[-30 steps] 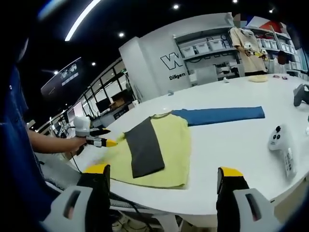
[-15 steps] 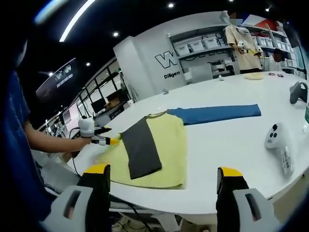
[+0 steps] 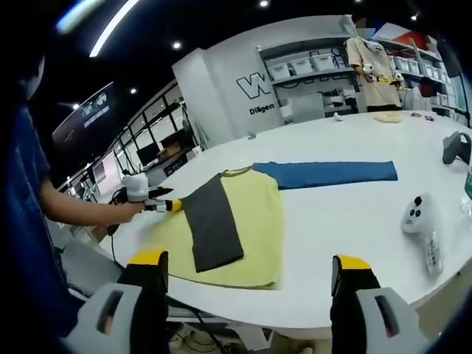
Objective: Fold the garment on the visible template until the final outline fits inside the template.
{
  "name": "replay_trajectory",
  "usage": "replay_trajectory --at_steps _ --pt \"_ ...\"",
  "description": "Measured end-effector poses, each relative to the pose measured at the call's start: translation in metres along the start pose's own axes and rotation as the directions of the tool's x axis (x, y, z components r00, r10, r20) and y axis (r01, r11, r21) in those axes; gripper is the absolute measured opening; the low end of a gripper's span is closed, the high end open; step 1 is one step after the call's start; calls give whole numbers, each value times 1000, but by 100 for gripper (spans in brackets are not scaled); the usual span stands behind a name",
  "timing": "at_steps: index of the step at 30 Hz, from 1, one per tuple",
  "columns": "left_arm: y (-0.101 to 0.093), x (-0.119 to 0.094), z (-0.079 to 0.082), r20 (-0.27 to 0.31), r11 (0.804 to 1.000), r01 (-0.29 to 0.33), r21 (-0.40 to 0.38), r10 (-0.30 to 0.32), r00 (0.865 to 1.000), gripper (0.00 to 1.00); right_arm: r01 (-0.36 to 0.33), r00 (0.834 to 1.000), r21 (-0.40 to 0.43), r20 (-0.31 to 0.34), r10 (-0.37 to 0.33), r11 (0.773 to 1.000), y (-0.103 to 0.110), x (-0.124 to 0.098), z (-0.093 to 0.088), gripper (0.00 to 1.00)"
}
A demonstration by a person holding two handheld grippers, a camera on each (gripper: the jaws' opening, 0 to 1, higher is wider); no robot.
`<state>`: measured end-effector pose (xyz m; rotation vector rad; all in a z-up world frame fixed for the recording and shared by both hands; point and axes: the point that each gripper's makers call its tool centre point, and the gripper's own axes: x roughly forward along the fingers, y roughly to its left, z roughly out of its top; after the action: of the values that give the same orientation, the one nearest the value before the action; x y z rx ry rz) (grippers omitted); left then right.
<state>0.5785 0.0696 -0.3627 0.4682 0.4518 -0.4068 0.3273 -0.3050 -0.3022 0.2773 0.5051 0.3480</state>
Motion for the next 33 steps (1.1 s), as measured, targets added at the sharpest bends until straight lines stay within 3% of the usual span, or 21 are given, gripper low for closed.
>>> replay_trajectory --at_steps 2,3,5,11,14,24,33 --pt "1 0 1 7 1000 0 -5 0 1000 65 2 1000 -1 0 -2 1000 -1 0 0 92" --pt "1 2 9 42 997 17 -80 -14 999 65 5 1000 1 -6 -5 1000 -1 0 -1 92" --pt "9 3 9 53 995 3 -97 2 999 64 3 1000 5 -11 -3 1000 1 2 -4 92" --pt "16 6 5 82 978 30 -205 -14 997 60 -21 999 5 -35 21 1000 10 7 -11 92" --pt "20 9 -1 70 969 27 -245 -10 997 60 -25 999 4 -38 25 1000 10 8 -12 92" --pt "27 9 -15 23 951 -10 -309 18 1000 60 -19 999 4 -41 19 1000 7 6 -15 91" --pt "24 7 -26 -21 959 -36 -283 32 999 59 -21 999 1 -44 21 1000 11 8 -16 91"
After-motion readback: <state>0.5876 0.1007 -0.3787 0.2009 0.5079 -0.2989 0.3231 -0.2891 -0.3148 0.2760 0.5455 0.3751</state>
